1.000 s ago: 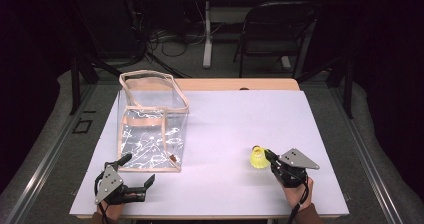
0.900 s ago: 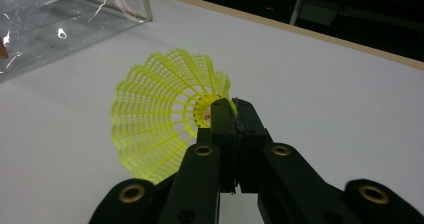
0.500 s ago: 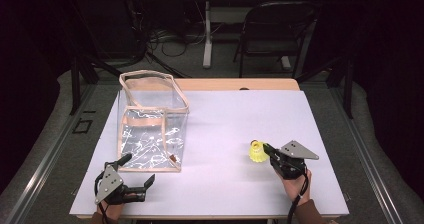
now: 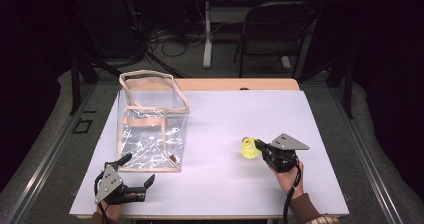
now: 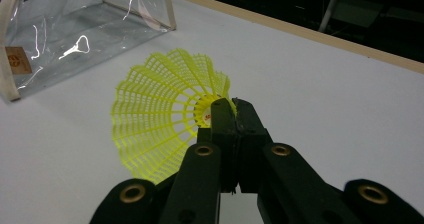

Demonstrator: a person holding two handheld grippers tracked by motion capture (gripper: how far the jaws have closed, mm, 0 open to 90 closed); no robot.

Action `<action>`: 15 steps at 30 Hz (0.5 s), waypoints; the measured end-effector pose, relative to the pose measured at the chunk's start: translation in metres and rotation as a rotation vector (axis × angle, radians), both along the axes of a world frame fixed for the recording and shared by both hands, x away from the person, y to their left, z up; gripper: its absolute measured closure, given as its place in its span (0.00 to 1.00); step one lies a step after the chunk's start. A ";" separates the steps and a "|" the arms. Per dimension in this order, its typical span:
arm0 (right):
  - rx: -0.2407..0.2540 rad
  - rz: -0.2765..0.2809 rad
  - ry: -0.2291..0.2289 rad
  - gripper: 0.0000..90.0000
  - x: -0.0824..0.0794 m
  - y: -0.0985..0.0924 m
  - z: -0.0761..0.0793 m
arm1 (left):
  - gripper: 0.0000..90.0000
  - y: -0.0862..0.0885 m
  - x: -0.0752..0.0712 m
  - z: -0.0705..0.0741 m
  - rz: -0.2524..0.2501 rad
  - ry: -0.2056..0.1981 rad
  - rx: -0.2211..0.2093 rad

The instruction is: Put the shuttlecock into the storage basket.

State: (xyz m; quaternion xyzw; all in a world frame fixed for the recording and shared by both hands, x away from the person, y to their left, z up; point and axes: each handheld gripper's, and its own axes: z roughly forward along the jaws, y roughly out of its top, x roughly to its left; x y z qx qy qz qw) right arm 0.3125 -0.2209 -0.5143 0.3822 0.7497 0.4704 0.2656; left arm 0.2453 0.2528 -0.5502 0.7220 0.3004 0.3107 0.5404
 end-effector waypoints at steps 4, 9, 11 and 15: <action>0.003 0.017 0.003 0.99 0.004 0.004 0.001 | 0.00 0.000 0.000 0.000 0.001 -0.001 -0.001; 0.010 0.029 0.016 0.99 0.009 0.009 0.003 | 0.00 0.000 0.000 0.000 0.000 0.001 -0.003; 0.010 0.035 0.017 0.99 0.011 0.011 0.003 | 0.00 0.000 0.000 0.000 0.001 0.001 -0.002; 0.010 0.045 0.021 0.99 0.015 0.016 0.002 | 0.00 0.000 0.000 0.000 0.000 0.002 -0.002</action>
